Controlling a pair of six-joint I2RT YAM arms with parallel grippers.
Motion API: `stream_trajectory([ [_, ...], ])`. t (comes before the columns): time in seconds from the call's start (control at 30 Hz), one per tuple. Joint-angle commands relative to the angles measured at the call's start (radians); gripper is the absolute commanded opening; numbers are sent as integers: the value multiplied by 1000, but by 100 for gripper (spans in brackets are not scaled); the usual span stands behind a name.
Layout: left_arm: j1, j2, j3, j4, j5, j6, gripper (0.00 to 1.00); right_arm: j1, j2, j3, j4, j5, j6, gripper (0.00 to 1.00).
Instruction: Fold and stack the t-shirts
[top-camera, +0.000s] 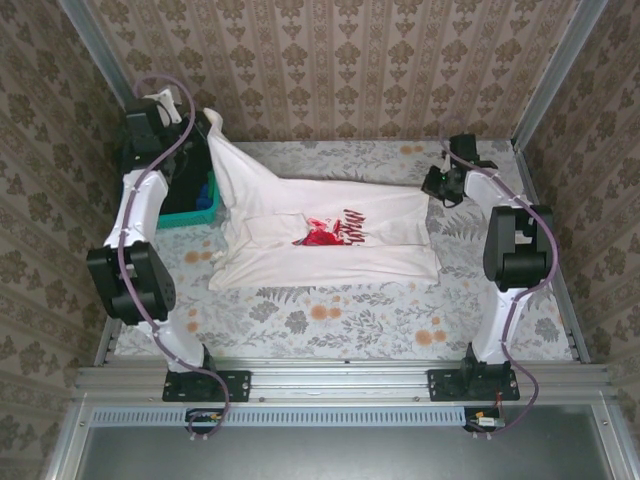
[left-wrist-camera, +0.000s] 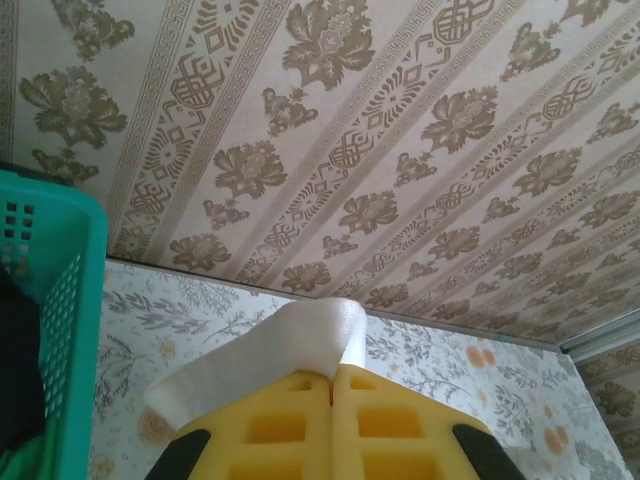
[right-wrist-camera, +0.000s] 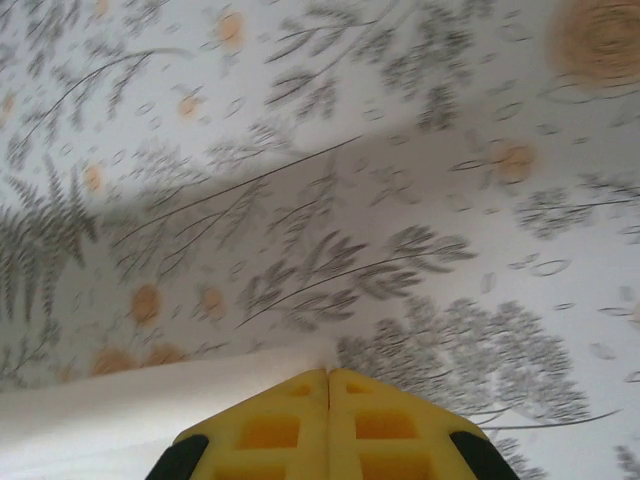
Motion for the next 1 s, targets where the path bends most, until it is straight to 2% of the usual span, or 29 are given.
stream_trajectory([
  [0.0, 2, 80, 63, -71, -2, 41, 0, -49, 48, -31, 62, -1, 51, 0],
  [0.27, 6, 111, 47, -57, 17, 40, 0, -60, 33, -13, 219, -172, 51, 0],
  [0.47, 4, 45, 2, -41, 69, 13, 0, -43, -46, -75, 194, -194, -15, 2],
  [0.6, -4, -111, -153, -23, 97, 9, 0, -43, -177, -248, 208, -139, 1, 3],
  [0.7, -1, -279, -308, -53, 49, 35, 0, -50, -270, -342, 206, -98, 27, 4],
  [0.8, 5, -449, -472, -80, -25, 60, 0, -73, -309, -404, 227, -141, 97, 8],
  [0.97, 13, -650, -699, -97, -79, 53, 0, -84, -329, -487, 256, -163, 152, 8],
])
